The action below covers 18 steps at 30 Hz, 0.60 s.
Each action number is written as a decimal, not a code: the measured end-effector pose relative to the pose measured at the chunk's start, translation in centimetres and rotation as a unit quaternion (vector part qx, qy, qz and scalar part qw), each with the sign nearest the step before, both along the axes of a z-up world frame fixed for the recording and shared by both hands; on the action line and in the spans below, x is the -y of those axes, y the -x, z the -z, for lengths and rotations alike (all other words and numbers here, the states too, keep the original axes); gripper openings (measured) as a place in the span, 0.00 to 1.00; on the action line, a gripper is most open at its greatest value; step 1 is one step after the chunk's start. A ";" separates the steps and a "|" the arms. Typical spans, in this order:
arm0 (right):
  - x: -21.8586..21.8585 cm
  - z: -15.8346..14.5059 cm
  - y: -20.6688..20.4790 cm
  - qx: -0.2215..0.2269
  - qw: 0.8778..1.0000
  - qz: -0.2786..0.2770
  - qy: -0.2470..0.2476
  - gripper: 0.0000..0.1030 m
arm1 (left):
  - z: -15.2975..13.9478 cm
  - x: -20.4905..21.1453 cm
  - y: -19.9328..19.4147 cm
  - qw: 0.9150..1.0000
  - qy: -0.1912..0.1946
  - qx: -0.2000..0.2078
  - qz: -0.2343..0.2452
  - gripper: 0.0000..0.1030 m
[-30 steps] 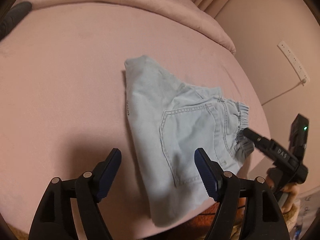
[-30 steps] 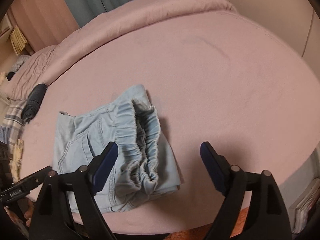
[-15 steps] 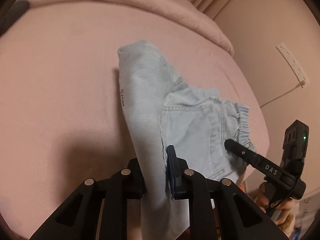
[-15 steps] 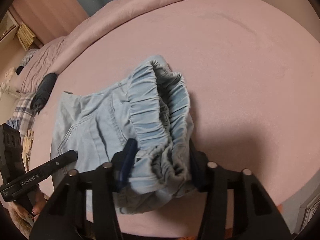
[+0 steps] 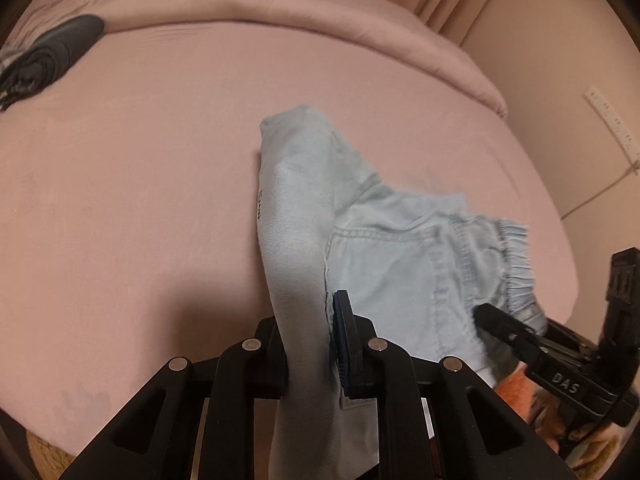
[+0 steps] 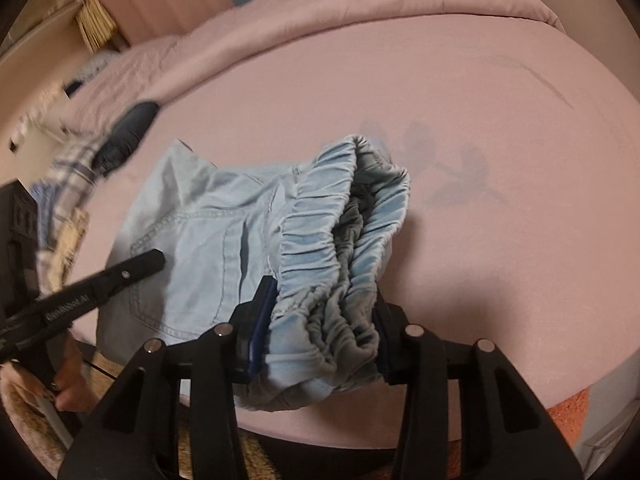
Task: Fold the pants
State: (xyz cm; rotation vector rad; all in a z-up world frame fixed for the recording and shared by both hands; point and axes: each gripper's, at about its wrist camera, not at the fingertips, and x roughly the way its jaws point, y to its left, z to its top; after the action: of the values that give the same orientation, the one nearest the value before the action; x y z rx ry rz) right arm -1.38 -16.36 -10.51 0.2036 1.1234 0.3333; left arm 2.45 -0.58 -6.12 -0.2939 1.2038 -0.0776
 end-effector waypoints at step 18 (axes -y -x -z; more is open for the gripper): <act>1.6 1.9 -1.3 -0.043 0.999 0.018 -0.022 0.70 | 1.7 0.1 -0.7 0.999 -0.035 -0.030 -0.025 0.44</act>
State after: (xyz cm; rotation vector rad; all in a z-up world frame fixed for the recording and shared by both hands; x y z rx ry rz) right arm -0.10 -17.98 -12.41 0.2783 1.1974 0.3204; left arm 3.11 -0.73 -7.85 -0.2664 1.2560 0.0175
